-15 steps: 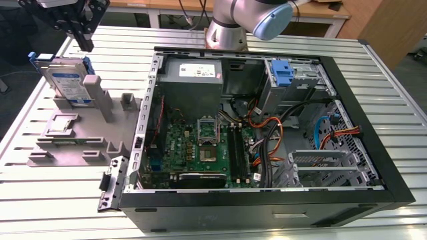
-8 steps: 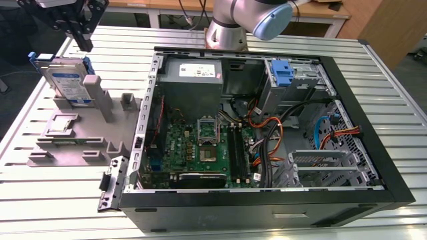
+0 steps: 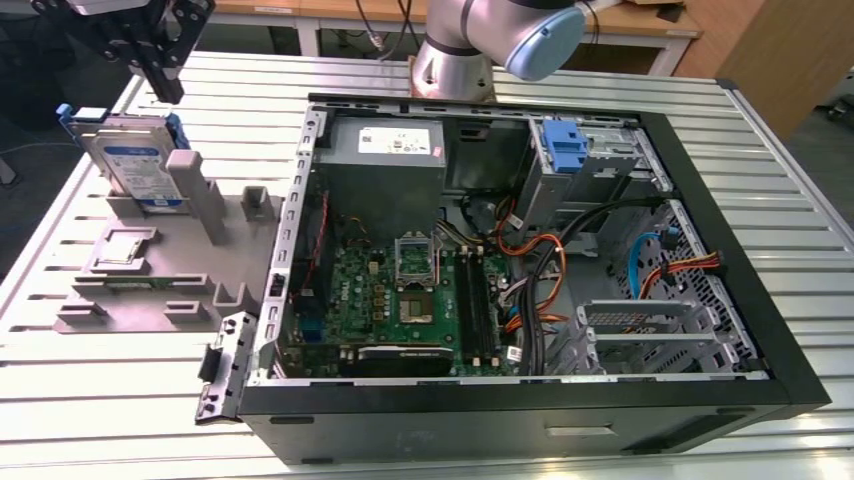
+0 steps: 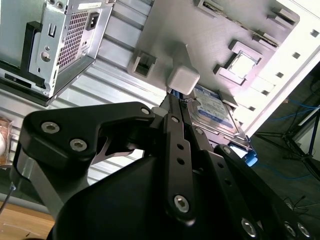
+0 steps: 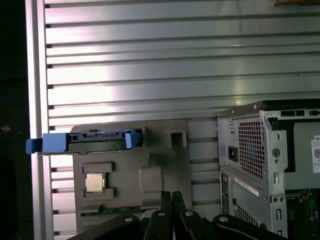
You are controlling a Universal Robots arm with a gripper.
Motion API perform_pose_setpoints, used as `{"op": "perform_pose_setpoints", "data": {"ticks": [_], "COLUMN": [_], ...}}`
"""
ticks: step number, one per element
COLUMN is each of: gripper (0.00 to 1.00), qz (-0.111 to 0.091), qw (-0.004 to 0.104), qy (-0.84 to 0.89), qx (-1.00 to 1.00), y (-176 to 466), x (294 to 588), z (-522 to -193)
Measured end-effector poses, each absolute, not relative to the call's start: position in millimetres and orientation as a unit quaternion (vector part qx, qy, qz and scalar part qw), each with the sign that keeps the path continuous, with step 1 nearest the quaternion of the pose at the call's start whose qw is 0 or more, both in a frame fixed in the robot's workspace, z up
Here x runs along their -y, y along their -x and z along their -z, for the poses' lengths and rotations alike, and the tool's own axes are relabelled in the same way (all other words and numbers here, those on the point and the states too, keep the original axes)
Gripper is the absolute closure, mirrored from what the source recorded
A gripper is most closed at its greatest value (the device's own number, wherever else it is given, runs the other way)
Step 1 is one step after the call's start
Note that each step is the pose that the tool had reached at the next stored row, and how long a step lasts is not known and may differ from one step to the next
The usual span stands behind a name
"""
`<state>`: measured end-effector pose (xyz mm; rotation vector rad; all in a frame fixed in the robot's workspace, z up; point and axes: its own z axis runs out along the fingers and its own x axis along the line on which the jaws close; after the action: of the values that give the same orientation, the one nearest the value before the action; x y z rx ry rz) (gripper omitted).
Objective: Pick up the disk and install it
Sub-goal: 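Reach for the disk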
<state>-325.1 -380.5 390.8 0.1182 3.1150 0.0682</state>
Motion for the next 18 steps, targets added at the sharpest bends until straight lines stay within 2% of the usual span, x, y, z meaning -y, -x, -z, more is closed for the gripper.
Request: {"op": "perform_pose_setpoints", "data": {"ticks": [18], "gripper": [0.85], "qz": [-0.022], "qw": [0.008], "qy": [-0.039], "qx": [-0.999], "y": [341], "x": [380], "z": [-391]}}
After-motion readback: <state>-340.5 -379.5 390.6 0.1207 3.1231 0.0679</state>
